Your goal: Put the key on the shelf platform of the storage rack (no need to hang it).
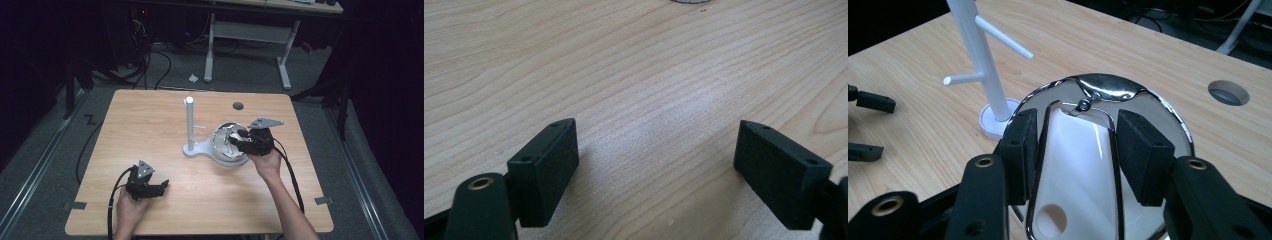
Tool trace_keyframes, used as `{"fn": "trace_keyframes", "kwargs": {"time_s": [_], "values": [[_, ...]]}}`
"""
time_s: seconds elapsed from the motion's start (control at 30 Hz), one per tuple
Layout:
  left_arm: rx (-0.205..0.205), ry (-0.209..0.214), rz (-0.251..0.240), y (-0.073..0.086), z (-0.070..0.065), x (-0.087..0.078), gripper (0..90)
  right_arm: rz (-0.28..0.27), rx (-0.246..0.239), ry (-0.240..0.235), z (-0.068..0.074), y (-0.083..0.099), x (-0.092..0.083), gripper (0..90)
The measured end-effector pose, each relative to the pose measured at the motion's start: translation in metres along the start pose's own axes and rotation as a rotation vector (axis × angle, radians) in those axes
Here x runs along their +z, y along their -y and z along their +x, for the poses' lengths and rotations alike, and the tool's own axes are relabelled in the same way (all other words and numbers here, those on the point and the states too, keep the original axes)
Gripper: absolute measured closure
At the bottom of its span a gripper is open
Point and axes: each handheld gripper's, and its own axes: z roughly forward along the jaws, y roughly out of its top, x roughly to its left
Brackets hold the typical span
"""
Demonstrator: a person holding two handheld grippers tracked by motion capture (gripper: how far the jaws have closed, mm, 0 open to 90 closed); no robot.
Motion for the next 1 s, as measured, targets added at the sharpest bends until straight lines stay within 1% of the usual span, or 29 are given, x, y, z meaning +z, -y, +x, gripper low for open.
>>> {"fn": "trace_keyframes", "kwargs": {"time_s": [0.2, 0.3, 0.4, 0.57, 0.73, 0.87, 1.0], "values": [[0.001, 0.0, -0.001, 0.0, 0.0, 0.0, 18.5, 0.012, -0.004, -0.007, 0.0, 0.0, 0.009, 53.1], [0.001, -0.001, -0.001, 0.0, 0.0, 0.0, 18.5, 0.023, 0.001, -0.01, 0.002, 0.003, 0.015, 53.0], [0.001, -0.001, -0.001, 0.0, 0.0, 0.0, 18.5, 0.019, -0.005, -0.01, 0.003, 0.003, 0.018, 53.0], [0.001, -0.001, 0.0, 0.0, 0.0, 0.0, 18.5, 0.033, -0.008, -0.014, 0.005, 0.004, 0.025, 52.8], [0.002, -0.003, 0.0, 0.0, 0.0, 0.0, 18.6, 0.034, 0.009, -0.018, 0.003, 0.004, 0.028, 52.5], [0.002, -0.002, -0.001, 0.0, 0.0, 0.0, 18.5, 0.047, 0.026, -0.02, 0.001, 0.005, 0.031, 52.2], [0.001, -0.002, 0.0, 0.0, 0.0, 0.0, 18.5, 0.066, 0.025, -0.017, 0.001, 0.006, 0.037, 51.9]]}}
